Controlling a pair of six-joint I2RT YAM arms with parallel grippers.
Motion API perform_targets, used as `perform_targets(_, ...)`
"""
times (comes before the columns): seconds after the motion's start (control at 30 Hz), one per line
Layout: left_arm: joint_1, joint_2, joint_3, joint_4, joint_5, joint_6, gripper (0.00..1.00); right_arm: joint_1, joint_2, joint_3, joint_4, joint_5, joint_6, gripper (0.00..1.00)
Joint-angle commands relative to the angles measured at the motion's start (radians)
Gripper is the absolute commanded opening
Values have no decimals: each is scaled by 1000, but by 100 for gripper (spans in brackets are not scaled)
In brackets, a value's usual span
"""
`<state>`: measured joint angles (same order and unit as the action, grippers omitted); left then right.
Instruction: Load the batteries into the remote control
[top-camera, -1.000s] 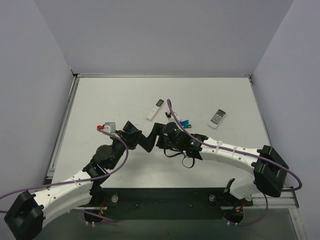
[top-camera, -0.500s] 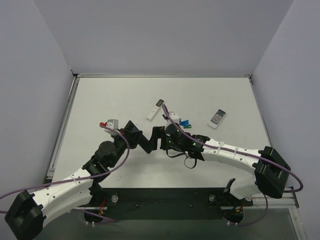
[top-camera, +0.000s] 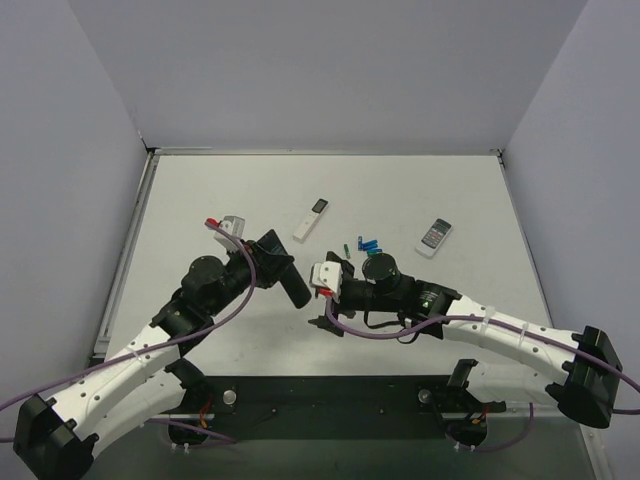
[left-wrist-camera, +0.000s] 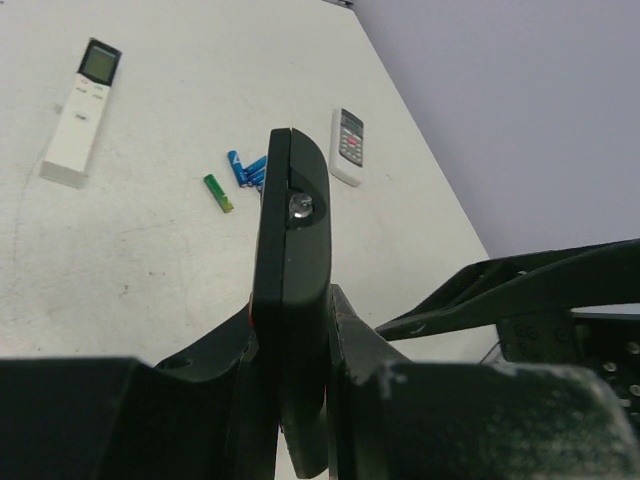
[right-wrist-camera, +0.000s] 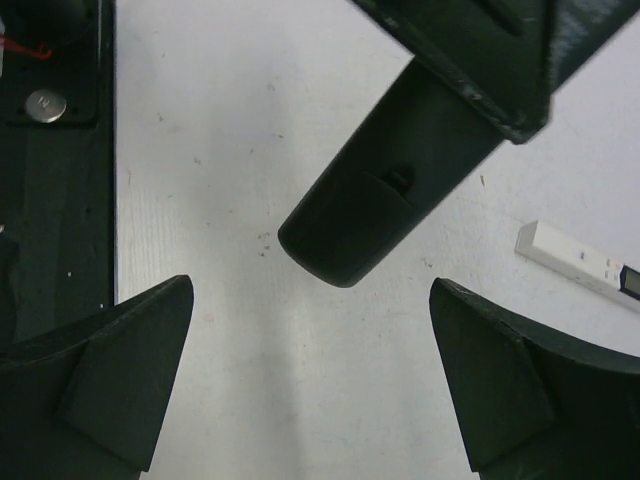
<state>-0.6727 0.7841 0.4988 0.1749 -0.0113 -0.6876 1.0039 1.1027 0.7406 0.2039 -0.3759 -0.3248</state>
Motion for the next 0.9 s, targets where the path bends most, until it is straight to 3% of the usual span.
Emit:
perform_targets(0.0, 4, 1, 118, -80, 148, 30, 0, 15, 20, 91, -108, -195, -282, 100)
perform_targets(0.33, 4, 23, 170, -173, 200, 28, 0, 56, -4, 155, -129, -228, -384, 100)
perform_targets(0.87, 5, 52, 188, -135, 267, -33, 0, 79, 26, 171, -199, -241, -444, 92)
